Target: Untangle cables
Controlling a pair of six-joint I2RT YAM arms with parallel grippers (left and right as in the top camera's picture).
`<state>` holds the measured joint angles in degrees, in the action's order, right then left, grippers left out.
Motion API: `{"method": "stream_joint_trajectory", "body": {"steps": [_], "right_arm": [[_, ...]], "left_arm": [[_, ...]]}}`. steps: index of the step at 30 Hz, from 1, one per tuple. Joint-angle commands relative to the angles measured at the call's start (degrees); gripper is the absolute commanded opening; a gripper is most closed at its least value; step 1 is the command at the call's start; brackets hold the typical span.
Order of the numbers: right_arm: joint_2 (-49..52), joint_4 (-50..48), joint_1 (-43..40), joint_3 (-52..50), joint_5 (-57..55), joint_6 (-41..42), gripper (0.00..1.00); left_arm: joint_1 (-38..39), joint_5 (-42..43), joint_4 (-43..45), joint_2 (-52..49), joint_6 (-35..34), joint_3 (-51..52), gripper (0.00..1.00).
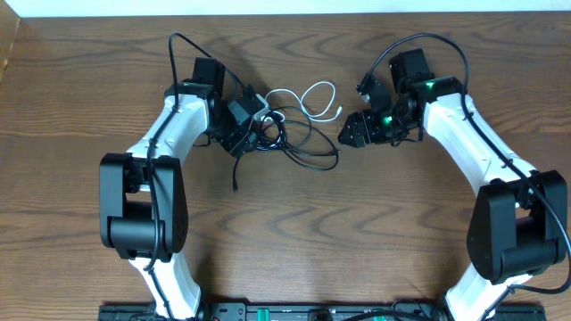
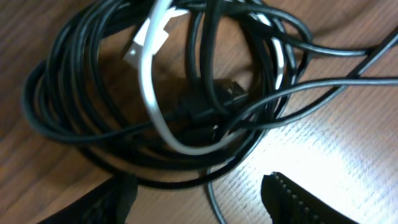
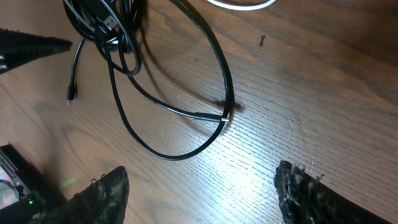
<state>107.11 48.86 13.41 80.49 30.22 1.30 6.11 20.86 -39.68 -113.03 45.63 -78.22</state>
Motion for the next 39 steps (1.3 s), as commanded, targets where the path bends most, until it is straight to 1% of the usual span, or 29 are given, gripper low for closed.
{"method": "stream_joint_trajectory", "body": {"steps": [1,2,4,6,11,13,15,17,18,19,21,23,25,28,29,30,32,33,39], "right_arm": [[-0.15,0.15,-0.26,0.02,0.76,0.37,0.74],[-0.15,0.15,-0.24,0.02,0.76,0.37,0.75],[-0.15,0.20,-0.26,0.02,0.70,0.37,0.77],[-0.15,0.26,-0.26,0.02,-0.22,0.37,0.79],[-0.15,0.26,-0.24,0.02,-1.77,0.39,0.80],[-0.15,0.35,-0.24,0.02,-1.77,0.37,0.80],[-0.15,0.70,-0.24,0.02,-1.77,0.37,0.80],[-0.15,1.20,-0.31,0.02,-1.81,0.35,0.81],[-0.15,1.38,-0.37,0.02,-1.79,0.35,0.81],[-0.15,1.51,-0.57,0.02,-1.79,0.35,0.81],[-0.15,1.51,-0.92,0.02,-1.79,0.35,0.81],[-0.15,1.51,-1.40,0.02,-1.77,0.35,0.82],[-0.15,1.55,-1.68,0.02,-1.77,0.35,0.82],[-0.15,1.53,-1.75,0.02,-1.77,0.35,0.82],[-0.15,1.49,-1.75,0.02,-1.77,0.35,0.83],[-0.15,1.49,-1.75,0.02,-1.77,0.35,0.83],[-0.15,1.49,-1.75,0.02,-1.75,0.35,0.83],[-0.15,1.49,-1.77,0.02,-1.75,0.35,0.83],[-0.15,1.57,-1.75,0.00,-1.53,0.35,0.83]], "left_arm": [[0.11,4.28,2.51,0.42,2.27,2.03,0.70],[0.15,4.68,2.73,0.35,3.10,2.19,0.69],[0.15,4.57,2.86,0.48,3.19,2.12,0.62],[0.15,4.44,2.91,1.62,2.95,2.01,0.59],[1.97,5.57,1.95,5.05,3.45,2.01,0.60],[3.89,5.92,0.46,5.05,3.89,2.03,0.61],[5.60,4.94,-0.55,4.63,3.69,2.03,0.60],[7.06,-0.07,0.46,4.50,0.37,2.03,0.60],[7.61,-4.61,1.92,4.59,-1.75,2.01,0.61],[8.04,-11.19,4.13,4.76,-3.91,2.01,0.61],[8.35,-20.52,7.28,4.87,-5.75,2.01,0.60],[8.13,-25.62,9.49,4.85,-5.62,2.01,0.59],[7.32,-26.45,10.84,4.85,-5.60,2.01,0.57],[5.33,-25.07,13.44,4.48,-5.66,2.03,0.50],[4.57,-23.65,14.34,4.20,-5.66,2.03,0.34],[4.00,-22.21,15.02,3.91,-5.70,2.03,0.25],[2.73,-18.78,16.15,2.93,-5.90,2.03,0.11],[2.16,-17.99,16.85,2.19,-6.99,2.03,0.10],[1.88,-16.28,17.44,-2.82,-16.11,2.03,0.10]]}}
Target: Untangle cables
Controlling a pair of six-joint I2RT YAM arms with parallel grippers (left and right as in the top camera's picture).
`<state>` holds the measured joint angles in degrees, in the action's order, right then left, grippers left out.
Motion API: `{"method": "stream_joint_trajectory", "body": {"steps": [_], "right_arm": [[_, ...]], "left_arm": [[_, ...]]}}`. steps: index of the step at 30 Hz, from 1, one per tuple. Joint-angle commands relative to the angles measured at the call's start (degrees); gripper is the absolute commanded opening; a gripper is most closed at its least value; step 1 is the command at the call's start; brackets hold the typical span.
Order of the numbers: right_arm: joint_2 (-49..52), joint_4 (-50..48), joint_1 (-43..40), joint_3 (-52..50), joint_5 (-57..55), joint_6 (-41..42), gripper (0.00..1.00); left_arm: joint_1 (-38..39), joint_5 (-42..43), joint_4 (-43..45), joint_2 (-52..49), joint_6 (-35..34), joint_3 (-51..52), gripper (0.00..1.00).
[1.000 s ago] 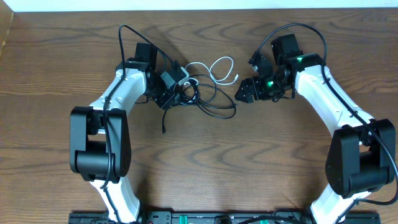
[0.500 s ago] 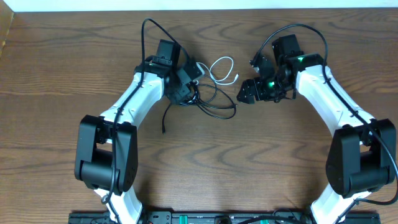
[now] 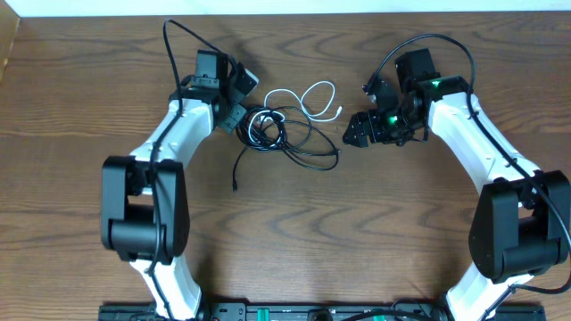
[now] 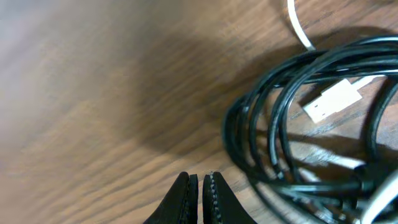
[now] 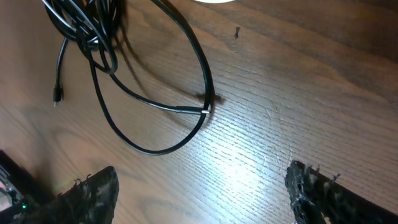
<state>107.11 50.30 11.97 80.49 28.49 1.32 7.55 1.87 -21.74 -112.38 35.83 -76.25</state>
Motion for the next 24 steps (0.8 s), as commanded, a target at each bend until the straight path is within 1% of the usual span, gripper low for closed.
{"method": "stream_joint_trajectory", "body": {"steps": [1,5,8,11,13,15,16,19,21,24], "right_arm": [[-0.15,0.15,-0.31,0.02,0.20,0.35,0.83],[-0.15,0.90,-0.31,0.02,0.17,0.33,0.83],[-0.15,1.84,-0.39,0.02,0.15,0.31,0.82],[-0.15,2.40,-0.50,0.02,0.15,0.31,0.82],[-0.15,2.84,-0.52,0.02,0.13,0.28,0.82],[-0.15,3.65,-0.63,0.02,0.11,-0.20,0.82],[-0.15,4.42,-0.81,0.02,-0.11,-0.63,0.81],[-0.15,6.51,-1.92,0.00,-1.81,-1.20,0.80],[-0.15,7.06,-3.04,0.00,-1.97,-1.16,0.80],[-0.15,7.26,-4.63,0.00,-1.33,-1.14,0.80]], "left_arm": [[0.52,3.23,-0.92,-3.93,-7.78,0.07,0.10],[0.94,6.60,-4.85,-4.48,-11.76,0.07,0.09],[1.29,6.71,-8.96,-4.48,-16.87,0.07,0.09],[1.66,6.99,-13.79,-4.48,-26.01,0.07,0.09],[1.97,11.13,-16.72,-4.48,-29.59,0.07,0.09],[2.78,17.90,-20.17,-4.46,-29.70,0.07,0.09],[3.26,18.56,-21.70,-4.17,-29.68,0.07,0.09],[4.31,14.99,-23.89,-1.55,-29.27,-0.55,0.10],[4.72,11.45,-23.52,2.01,-28.83,-1.81,0.10],[4.81,9.77,-18.53,6.88,-25.64,-2.21,0.10]]}}
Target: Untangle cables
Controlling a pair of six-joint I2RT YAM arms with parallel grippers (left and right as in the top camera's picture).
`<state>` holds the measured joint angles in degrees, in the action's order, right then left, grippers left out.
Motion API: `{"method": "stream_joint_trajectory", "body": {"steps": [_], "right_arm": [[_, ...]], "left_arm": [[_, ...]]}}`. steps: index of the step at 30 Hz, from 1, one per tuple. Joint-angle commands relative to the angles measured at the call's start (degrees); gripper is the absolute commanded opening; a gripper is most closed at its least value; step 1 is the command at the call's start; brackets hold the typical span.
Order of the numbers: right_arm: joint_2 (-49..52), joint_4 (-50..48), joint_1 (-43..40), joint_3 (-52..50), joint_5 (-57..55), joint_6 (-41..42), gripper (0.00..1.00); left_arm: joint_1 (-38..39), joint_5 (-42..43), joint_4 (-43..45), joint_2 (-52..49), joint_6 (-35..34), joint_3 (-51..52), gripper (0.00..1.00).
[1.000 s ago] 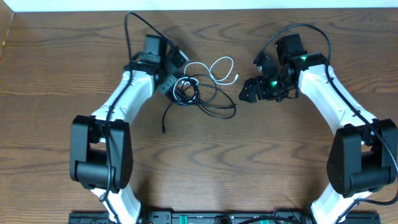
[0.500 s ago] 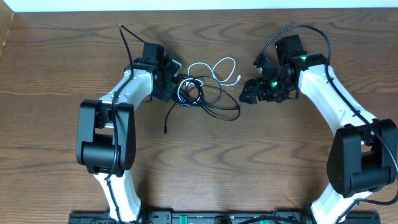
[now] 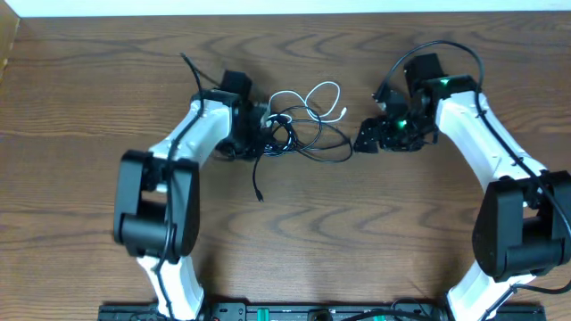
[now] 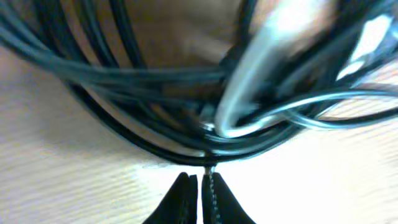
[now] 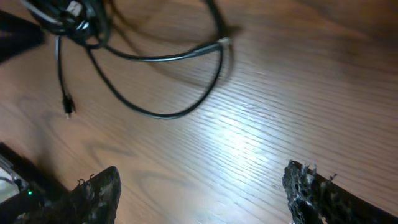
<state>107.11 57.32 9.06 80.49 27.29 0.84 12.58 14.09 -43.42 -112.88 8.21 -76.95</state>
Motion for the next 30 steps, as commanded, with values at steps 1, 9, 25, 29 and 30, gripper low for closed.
{"method": "stream_joint_trajectory", "body": {"steps": [1,9,25,29,30], "right_arm": [[-0.15,0.42,-2.14,0.00,-0.13,-0.66,0.80],[-0.15,0.90,-2.84,-0.37,-0.13,-0.70,0.80],[-0.15,0.83,-2.60,-0.42,-0.09,-0.70,0.81],[-0.15,0.85,-2.60,-0.42,-0.11,-0.70,0.81],[-0.15,0.83,-2.60,-0.42,-0.11,-0.68,0.81]], "left_arm": [[-0.22,-2.78,5.18,8.44,3.26,-1.51,0.10],[-0.22,-8.28,12.44,5.16,8.72,0.02,0.10],[2.99,3.48,2.86,-3.23,0.55,0.02,0.14],[5.29,3.13,-1.66,-3.15,-3.08,-0.37,0.15],[5.62,2.89,-2.91,-3.06,-3.61,-1.07,0.15]]}}
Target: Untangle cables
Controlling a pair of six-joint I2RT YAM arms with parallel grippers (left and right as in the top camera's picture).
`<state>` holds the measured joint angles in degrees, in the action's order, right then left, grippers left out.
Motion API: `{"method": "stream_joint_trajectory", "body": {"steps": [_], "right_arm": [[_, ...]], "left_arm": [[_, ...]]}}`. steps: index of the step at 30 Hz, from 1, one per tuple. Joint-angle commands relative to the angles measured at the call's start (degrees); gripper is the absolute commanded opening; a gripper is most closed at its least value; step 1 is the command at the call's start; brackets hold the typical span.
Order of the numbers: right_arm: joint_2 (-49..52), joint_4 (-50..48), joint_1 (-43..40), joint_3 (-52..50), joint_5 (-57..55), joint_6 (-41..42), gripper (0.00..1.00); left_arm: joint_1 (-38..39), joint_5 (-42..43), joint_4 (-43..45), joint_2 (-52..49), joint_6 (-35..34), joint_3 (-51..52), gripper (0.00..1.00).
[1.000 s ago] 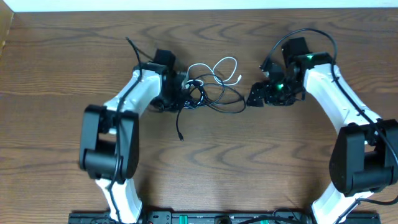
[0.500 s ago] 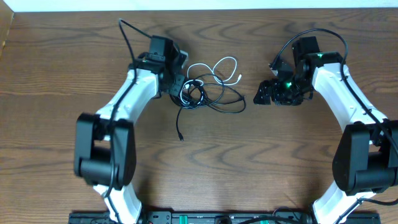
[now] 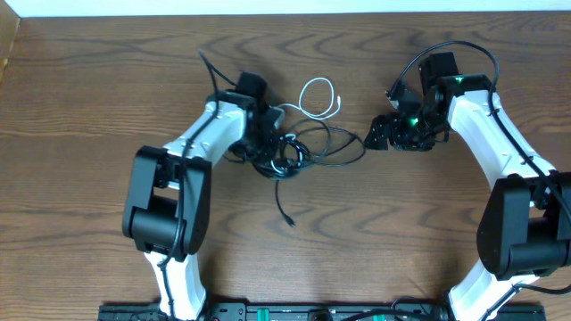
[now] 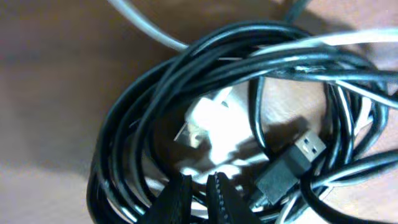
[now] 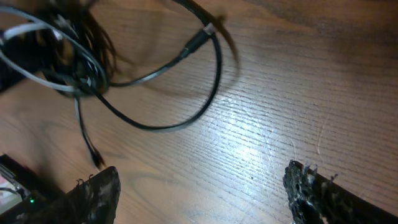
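Observation:
A tangled coil of black cable [image 3: 287, 153] lies at the table's middle, with a white cable [image 3: 318, 96] looping out behind it. One black loop [image 5: 186, 118] spreads right and a thin tail [image 3: 291, 221] trails toward the front. My left gripper [image 4: 198, 186] is shut, its tips down among the coil's strands beside a white connector [image 4: 202, 118] and a black USB plug [image 4: 292, 162]; no strand shows pinched between them. My right gripper [image 3: 375, 140] stands open just right of the black loop, holding nothing.
The brown wooden table [image 3: 89, 232] stretches around the cables on every side. A black rail with electronics [image 3: 285, 312] runs along the front edge. Both arms' own black leads arc behind their wrists.
The left gripper, still shut, has moved right and toward the front, and the coil has shifted that way with it. The thin tail now lies further right. The right gripper drew back slightly rightward.
At first my left gripper was open over the coil. It then stood shut at the coil's left edge, then shut against the strands. Across these moments the whole bundle has slid rightward along the table, while the open right gripper kept just right of it.

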<state>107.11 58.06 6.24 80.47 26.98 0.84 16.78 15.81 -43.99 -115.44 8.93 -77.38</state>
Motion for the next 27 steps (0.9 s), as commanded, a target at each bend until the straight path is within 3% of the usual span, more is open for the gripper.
{"method": "stream_joint_trajectory", "body": {"steps": [1,6,10,14,18,23,27], "right_arm": [[-0.15,0.09,0.24,-0.39,0.22,-0.70,0.81],[-0.15,0.11,0.35,-0.39,0.13,-0.74,0.81],[-0.15,0.13,0.33,-0.42,-0.76,-0.92,0.81],[-0.15,0.11,0.33,-0.46,-0.76,-0.92,0.81],[-0.15,0.09,0.33,-0.46,-0.76,-0.92,0.82],[-0.15,0.04,0.35,-0.46,-0.76,-0.92,0.82],[-0.15,0.02,0.35,-0.46,-0.79,-0.92,0.82]], "left_arm": [[1.64,0.94,-3.56,-0.44,-5.18,-1.55,0.15],[1.75,-0.37,-7.96,3.04,-10.60,-6.32,0.17],[1.99,-0.37,-9.16,8.76,-12.28,-6.97,0.38],[2.56,-0.39,-11.82,12.59,-10.82,-6.97,0.42],[5.33,-0.37,-15.96,13.22,-3.19,-5.81,0.42],[10.12,-1.18,-13.03,13.22,11.50,0.46,0.42],[12.87,-13.88,-5.20,13.20,14.60,6.56,0.44]]}}
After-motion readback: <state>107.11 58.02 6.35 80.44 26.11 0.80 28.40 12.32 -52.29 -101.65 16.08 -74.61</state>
